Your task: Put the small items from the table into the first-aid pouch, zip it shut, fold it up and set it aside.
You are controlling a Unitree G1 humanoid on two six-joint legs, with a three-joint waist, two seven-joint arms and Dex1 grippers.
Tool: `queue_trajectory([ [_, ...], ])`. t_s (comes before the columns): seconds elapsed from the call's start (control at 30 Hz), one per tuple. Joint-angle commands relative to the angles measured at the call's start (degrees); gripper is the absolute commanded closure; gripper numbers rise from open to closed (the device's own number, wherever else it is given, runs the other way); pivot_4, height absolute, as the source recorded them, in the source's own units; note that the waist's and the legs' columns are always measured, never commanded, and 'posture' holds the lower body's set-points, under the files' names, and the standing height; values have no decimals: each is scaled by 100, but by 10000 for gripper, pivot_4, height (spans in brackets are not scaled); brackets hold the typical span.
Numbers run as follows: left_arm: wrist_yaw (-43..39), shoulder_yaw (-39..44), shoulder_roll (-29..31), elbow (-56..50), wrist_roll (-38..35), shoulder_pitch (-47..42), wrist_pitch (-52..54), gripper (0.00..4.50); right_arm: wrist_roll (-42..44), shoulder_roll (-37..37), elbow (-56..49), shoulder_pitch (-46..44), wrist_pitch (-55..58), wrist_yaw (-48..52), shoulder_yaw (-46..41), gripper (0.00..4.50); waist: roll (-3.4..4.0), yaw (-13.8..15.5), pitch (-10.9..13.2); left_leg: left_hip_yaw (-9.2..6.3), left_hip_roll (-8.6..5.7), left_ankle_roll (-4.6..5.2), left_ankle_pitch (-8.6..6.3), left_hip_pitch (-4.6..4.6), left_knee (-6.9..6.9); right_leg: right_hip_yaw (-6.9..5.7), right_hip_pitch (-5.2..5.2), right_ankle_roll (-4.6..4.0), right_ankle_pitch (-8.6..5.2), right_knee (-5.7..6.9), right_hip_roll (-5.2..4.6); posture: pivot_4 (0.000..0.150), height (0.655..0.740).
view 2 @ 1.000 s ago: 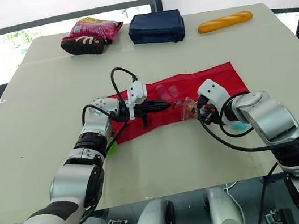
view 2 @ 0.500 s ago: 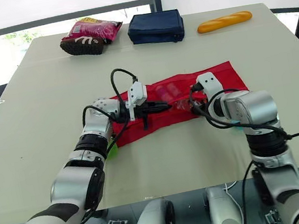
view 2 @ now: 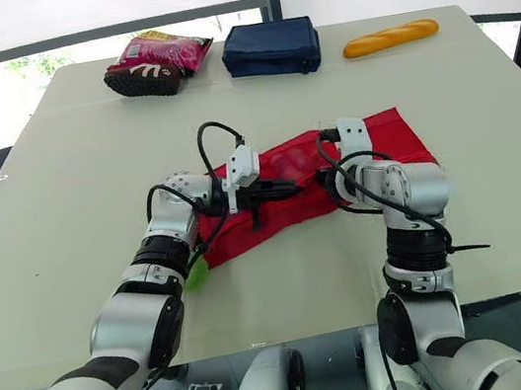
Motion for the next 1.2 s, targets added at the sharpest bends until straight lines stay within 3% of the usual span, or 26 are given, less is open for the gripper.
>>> queue_trajectory([
  [0.03,-81,-33,-2,-250,-78,-5,-16,45000,173,-114,-307,25,-197,48,207,21885,0,-2,0,0,0,0,0,0,0,0,0,0,0,0,0,1500,7134],
  [0.17,-39,-28,21,-228,-78,-4,-12,45000,352,-422,-602,244,-21,239,499,3331,0,-2,0,0,0,0,0,0,0,0,0,0,0,0,0,1500,7134],
  [0.43,50,-26,38,-116,-67,-52,-38,45000,1029,-1585,-1462,790,511,1005,1088,3331,0,0,0,-3,0,0,0,-1,-1,-2,0,0,-1,-2,0,1500,7134],
  [0.63,69,-27,48,-18,-50,-85,-88,45000,1417,-2351,-2002,1208,115,1500,1360,3331,0,3,0,-3,1,1,0,-1,-1,-2,1,1,-2,-6,0,1500,7134],
  [0.8,33,-73,151,187,52,-117,-266,45000,1440,-2941,-2421,1939,-1740,2179,1436,3331,-1,0,0,-2,1,1,-1,-2,-3,-2,3,5,-4,-20,2,1500,7134],
  [0.97,35,-122,482,608,279,-285,-656,45000,1629,-3251,-2692,2893,-3502,2795,568,3331,-3,25,1,-1,3,1,-1,-3,-3,-2,5,6,-4,-27,4,1500,7134],
  [1.2,168,-64,830,1131,461,-520,-973,45000,2135,-3493,-3039,3715,-4006,3094,51,3331,-3,18,1,6,10,1,-1,2,-3,2,7,8,-4,-27,8,1500,7134],
])
